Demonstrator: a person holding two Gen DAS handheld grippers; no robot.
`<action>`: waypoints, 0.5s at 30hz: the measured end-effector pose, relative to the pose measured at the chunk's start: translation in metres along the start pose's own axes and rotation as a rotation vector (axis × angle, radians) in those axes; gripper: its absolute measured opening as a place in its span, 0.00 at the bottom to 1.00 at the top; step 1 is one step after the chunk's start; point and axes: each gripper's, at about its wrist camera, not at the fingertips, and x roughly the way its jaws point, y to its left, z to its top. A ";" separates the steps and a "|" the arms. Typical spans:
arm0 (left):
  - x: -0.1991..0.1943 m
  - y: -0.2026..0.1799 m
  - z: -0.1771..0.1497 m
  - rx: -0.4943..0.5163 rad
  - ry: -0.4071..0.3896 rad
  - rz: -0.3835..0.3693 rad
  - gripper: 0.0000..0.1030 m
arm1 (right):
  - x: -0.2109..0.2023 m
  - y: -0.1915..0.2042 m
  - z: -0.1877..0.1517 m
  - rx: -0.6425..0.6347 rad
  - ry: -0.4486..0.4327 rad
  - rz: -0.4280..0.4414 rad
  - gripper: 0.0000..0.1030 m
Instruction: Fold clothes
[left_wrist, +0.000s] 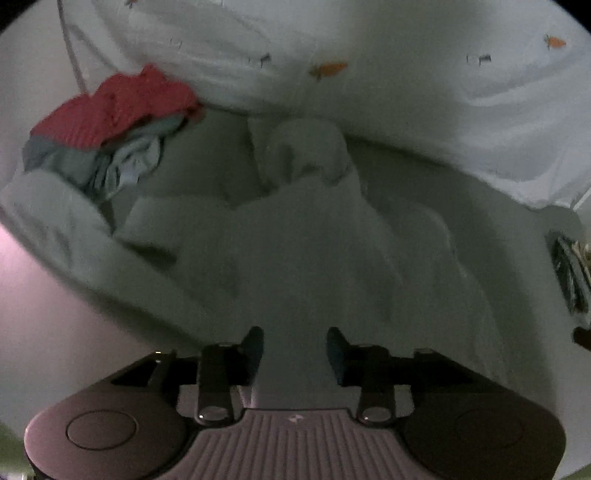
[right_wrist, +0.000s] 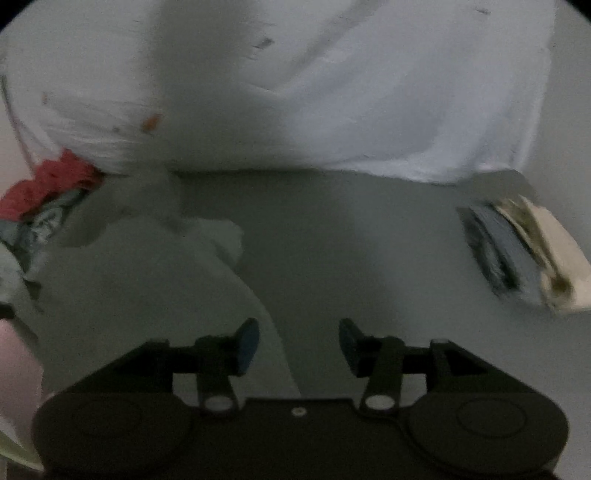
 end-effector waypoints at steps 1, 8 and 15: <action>0.006 0.004 0.009 0.010 -0.011 -0.001 0.50 | 0.006 0.005 0.002 -0.009 -0.004 0.012 0.57; 0.086 0.037 0.087 0.031 -0.024 -0.073 0.61 | 0.086 0.049 0.058 -0.055 0.030 0.013 0.63; 0.200 0.025 0.190 0.053 -0.036 -0.143 0.73 | 0.168 0.086 0.110 -0.016 0.077 -0.058 0.67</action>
